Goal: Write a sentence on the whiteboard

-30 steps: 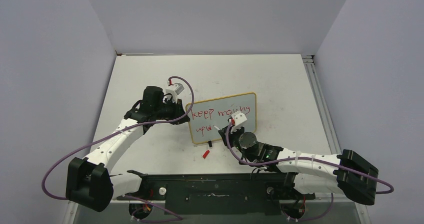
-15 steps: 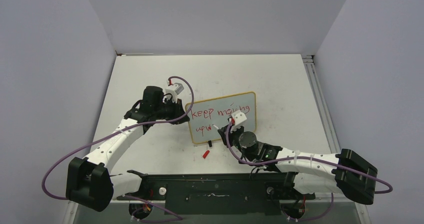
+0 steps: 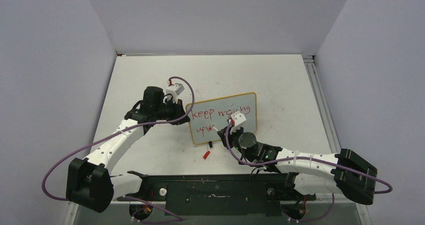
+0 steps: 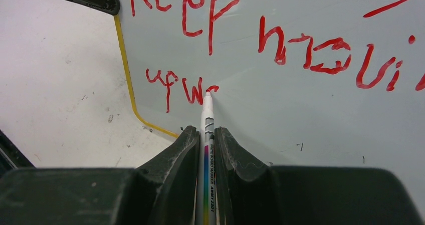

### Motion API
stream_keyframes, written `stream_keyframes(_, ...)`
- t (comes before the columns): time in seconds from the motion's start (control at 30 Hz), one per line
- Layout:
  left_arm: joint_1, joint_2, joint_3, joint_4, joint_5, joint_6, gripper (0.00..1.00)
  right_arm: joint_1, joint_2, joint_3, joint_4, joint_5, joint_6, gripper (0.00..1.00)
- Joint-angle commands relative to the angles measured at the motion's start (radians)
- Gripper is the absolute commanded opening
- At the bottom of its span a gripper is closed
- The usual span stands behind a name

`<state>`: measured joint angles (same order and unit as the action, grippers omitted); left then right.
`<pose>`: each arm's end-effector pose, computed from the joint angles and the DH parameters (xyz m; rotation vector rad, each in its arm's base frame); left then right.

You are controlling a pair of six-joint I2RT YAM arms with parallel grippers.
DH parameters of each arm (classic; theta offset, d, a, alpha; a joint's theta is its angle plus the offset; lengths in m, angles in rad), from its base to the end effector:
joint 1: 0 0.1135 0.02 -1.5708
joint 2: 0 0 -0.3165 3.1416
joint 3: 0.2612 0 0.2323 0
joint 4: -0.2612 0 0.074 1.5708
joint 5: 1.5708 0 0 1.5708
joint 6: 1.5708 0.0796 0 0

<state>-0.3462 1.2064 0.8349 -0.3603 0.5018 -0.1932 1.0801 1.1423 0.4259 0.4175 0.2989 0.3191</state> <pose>0.2175 -0.1192 0.2876 0.4428 2.2983 -0.8508 0.1340 0.2011 0.2551 -0.5101 1.8445 0.6851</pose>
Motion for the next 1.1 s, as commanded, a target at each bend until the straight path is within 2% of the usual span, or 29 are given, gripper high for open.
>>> stream_keyframes(0.0, -0.004, 0.003, 0.024, 0.004, 0.008, 0.009, 0.00, -0.003, 0.011, -0.016, -0.003, 0.036, 0.027, 0.05)
stream_keyframes(0.57, -0.004, 0.003, 0.022, 0.006, 0.006, 0.008, 0.00, 0.015, -0.024, -0.015, -0.025, 0.144, 0.022, 0.05)
stream_keyframes(1.07, -0.004, 0.004, 0.022, 0.007, 0.012, 0.008, 0.00, 0.014, -0.009, 0.045, 0.018, 0.158, -0.044, 0.05)
